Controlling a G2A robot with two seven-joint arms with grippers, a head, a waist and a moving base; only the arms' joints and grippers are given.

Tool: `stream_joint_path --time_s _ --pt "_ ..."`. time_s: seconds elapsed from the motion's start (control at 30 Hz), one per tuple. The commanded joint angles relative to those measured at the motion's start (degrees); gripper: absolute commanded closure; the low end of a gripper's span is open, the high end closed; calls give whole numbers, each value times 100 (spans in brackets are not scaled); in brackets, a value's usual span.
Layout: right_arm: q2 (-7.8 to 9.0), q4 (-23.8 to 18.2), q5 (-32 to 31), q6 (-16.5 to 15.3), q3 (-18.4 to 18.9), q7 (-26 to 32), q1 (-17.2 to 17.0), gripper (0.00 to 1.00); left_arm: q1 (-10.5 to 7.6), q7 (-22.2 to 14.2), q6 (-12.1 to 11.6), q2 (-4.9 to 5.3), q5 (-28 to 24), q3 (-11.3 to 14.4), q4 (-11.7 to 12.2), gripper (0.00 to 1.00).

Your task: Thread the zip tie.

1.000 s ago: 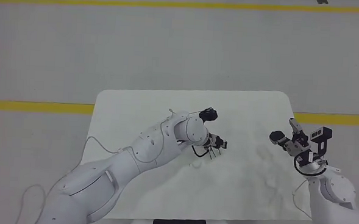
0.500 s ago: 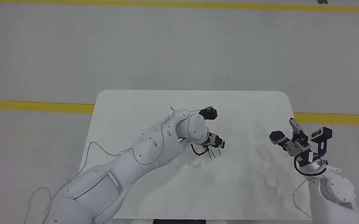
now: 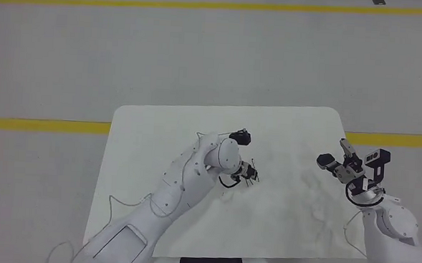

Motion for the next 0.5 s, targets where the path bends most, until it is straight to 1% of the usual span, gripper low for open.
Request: stream_joint_path --time_s 0.0,0.1,0.13,0.2,0.23,0.3,0.37,0.43,0.47 --pt "0 0 1 0 0 1 0 0 216 -153 0 -121 439 -232 -188 61" --pt "0 0 1 0 0 1 0 0 438 -277 0 -297 859 -462 -410 62" --pt "0 0 1 0 0 1 0 0 520 -313 0 -376 1007 -537 -511 62" --pt "0 0 1 0 0 1 0 0 630 -364 0 -488 1219 -636 -629 63" --pt "0 0 1 0 0 1 0 0 692 -402 0 -559 1353 -691 -686 64" --pt "0 0 1 0 0 1 0 0 767 -432 0 -663 1551 -760 -732 64" --pt "0 0 1 0 0 1 0 0 820 -444 0 -780 1749 -819 -722 64" --pt "0 0 1 0 0 1 0 0 797 -448 0 -835 1779 -848 -685 65" --pt "0 0 1 0 0 1 0 0 763 -416 0 -854 1703 -850 -639 65"
